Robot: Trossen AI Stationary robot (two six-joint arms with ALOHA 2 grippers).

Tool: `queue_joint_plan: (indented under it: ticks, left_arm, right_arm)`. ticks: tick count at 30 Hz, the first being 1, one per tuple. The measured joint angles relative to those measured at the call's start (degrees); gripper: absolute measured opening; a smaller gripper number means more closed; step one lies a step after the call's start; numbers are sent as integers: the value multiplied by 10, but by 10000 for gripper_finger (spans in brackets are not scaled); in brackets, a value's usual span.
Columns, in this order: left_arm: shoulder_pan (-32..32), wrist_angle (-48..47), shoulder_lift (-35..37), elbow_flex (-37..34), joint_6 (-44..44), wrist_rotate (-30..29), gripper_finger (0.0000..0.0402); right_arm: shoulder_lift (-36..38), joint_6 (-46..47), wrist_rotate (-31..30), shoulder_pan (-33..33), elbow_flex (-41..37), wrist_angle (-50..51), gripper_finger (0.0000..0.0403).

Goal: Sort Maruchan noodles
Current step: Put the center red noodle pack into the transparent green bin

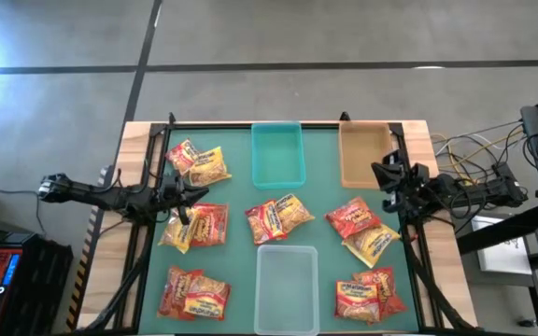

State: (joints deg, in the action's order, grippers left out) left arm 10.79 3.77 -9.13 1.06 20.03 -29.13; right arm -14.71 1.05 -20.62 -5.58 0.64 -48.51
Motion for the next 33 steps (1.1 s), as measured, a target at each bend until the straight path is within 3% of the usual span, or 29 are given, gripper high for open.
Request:
queue_joint_plan:
  ticks: [11,33]
  left_arm:
    - [0,0,0,0,0,0,0]
    - [-1,0,0,0,-1,-1,0]
  right_arm:
    - [0,137,1,0,0,31,13]
    - [0,130,0,0,0,260,13]
